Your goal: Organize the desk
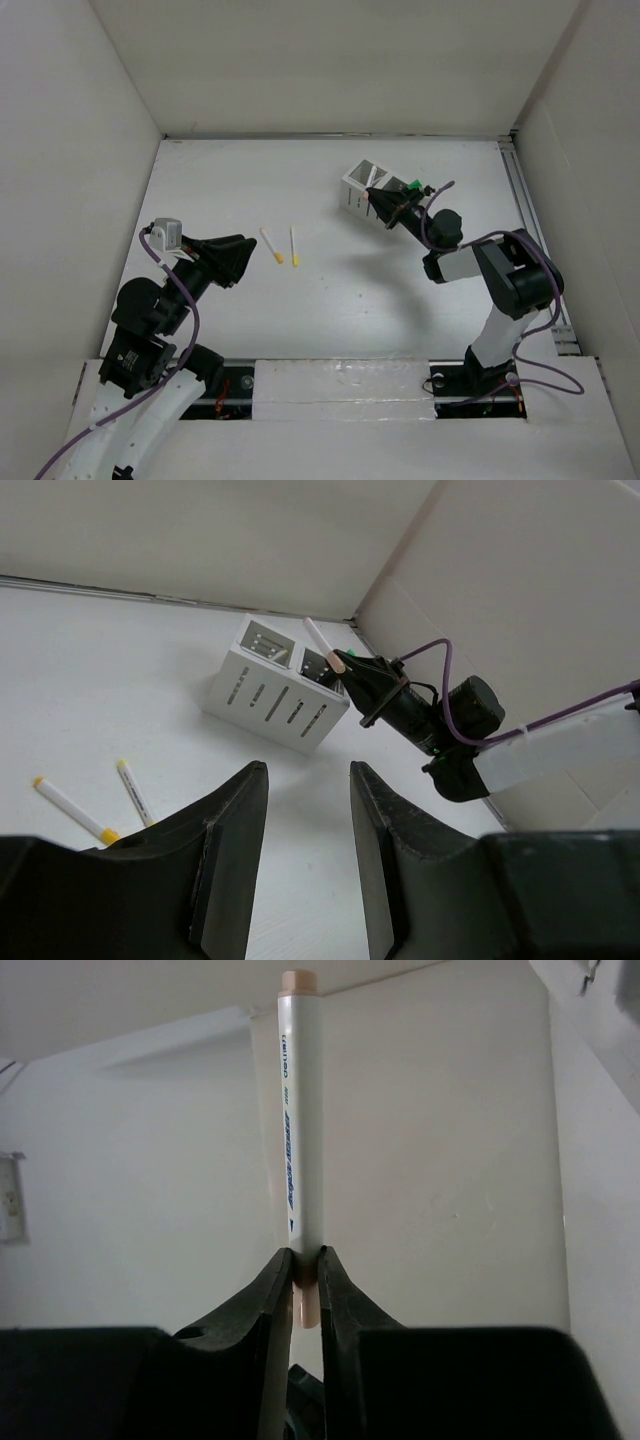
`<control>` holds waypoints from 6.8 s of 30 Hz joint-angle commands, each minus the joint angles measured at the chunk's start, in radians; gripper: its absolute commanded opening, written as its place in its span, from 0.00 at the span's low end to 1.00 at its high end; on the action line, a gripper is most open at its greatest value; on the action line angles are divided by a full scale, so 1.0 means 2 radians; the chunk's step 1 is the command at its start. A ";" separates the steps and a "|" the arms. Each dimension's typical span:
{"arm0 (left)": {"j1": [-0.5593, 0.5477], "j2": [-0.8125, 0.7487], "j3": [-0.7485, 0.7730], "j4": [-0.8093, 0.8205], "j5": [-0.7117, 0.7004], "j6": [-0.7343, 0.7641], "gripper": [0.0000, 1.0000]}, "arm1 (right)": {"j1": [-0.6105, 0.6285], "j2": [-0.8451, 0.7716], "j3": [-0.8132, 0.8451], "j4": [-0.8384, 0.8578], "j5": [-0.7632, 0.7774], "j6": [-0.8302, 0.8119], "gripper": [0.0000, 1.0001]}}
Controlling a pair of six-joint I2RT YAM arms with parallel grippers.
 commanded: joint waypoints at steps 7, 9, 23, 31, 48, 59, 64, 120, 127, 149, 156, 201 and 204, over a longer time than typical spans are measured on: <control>-0.002 -0.007 0.008 0.016 -0.001 0.004 0.35 | 0.035 -0.093 0.009 -0.051 0.052 0.127 0.03; -0.002 -0.010 0.008 0.016 -0.001 0.004 0.35 | 0.047 -0.107 0.007 -0.063 0.064 0.125 0.04; -0.002 -0.026 0.009 0.016 0.001 0.003 0.35 | 0.083 -0.130 -0.045 -0.059 0.140 0.200 0.07; -0.002 -0.026 0.008 0.017 -0.003 0.001 0.35 | 0.103 -0.102 -0.016 -0.074 0.203 0.263 0.05; -0.002 -0.035 0.009 0.012 -0.024 -0.001 0.35 | 0.107 -0.214 0.052 -0.414 0.335 0.300 0.05; -0.002 0.002 0.010 0.010 -0.008 0.004 0.37 | 0.098 -0.180 0.070 -0.429 0.305 0.286 0.05; 0.002 0.009 0.011 0.009 -0.001 0.003 0.37 | 0.092 -0.147 0.080 -0.389 0.274 0.312 0.05; 0.007 0.011 0.007 0.002 0.001 0.006 0.36 | 0.004 -0.205 0.160 -0.321 0.178 0.108 0.37; 0.007 0.000 0.005 0.002 0.002 0.008 0.37 | 0.013 -0.268 0.278 -0.700 0.174 -0.346 0.00; 0.017 0.026 0.002 0.013 0.026 0.007 0.37 | 0.046 -0.041 0.488 -0.943 0.357 -0.587 0.62; 0.017 0.023 0.002 0.012 0.022 0.007 0.37 | 0.061 0.035 0.575 -1.014 0.423 -0.576 0.54; 0.017 0.026 0.000 0.013 0.026 0.006 0.37 | -0.037 -0.035 0.360 -0.837 0.388 -0.793 0.16; 0.017 0.026 0.000 0.014 0.026 0.006 0.37 | -0.037 -0.040 0.361 -0.837 0.387 -0.775 0.33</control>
